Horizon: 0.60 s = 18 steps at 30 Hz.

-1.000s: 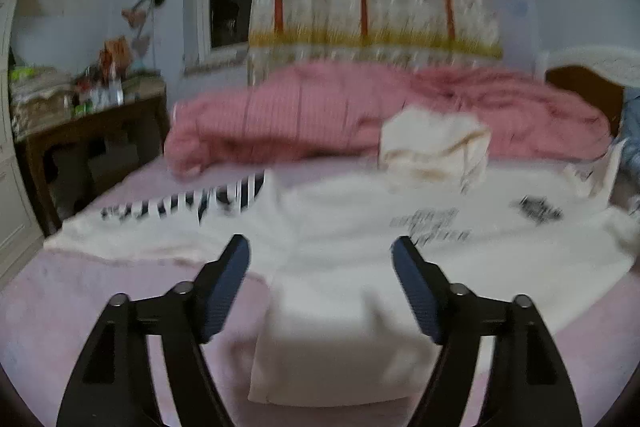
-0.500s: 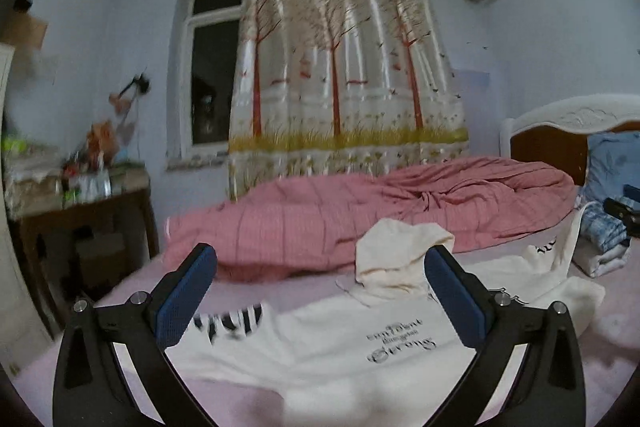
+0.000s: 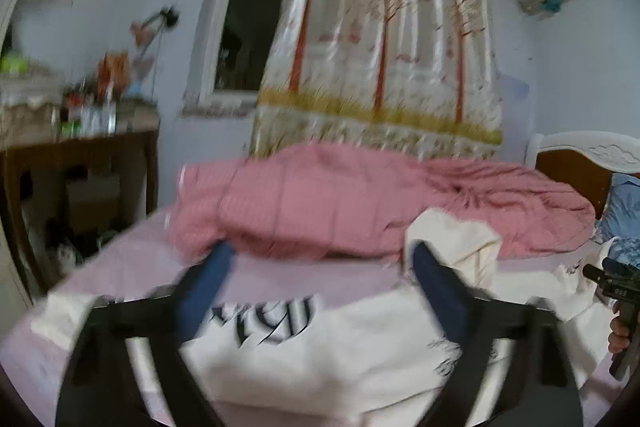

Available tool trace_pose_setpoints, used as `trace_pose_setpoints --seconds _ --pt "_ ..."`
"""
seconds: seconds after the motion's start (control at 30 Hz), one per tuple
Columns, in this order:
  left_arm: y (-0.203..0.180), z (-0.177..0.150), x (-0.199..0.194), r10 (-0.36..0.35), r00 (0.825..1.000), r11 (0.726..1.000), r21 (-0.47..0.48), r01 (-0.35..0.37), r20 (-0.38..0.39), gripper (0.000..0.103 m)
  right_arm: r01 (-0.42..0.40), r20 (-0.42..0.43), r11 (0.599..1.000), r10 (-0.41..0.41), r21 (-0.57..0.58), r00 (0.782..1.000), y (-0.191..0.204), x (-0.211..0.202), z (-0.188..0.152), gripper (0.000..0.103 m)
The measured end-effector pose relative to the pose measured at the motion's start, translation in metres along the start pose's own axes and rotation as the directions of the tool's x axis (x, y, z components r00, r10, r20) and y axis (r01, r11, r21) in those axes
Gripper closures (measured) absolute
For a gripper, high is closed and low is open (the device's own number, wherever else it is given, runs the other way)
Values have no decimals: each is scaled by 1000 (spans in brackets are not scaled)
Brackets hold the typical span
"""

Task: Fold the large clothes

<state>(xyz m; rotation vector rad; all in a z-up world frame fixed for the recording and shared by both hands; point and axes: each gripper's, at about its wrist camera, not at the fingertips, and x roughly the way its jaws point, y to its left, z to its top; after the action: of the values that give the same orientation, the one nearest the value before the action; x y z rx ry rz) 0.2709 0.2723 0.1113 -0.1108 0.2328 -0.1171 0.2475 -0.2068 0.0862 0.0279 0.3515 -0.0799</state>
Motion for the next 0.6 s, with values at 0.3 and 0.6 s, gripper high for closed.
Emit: trace_pose_setpoints --seconds 0.3,0.6 --pt "153 -47 36 159 958 942 -252 -220 -241 27 113 -151 994 -114 -9 982 -29 63 -41 2" --pt "238 -82 26 197 916 807 -472 -354 -350 16 130 -139 989 -138 -66 981 -17 59 -46 2"
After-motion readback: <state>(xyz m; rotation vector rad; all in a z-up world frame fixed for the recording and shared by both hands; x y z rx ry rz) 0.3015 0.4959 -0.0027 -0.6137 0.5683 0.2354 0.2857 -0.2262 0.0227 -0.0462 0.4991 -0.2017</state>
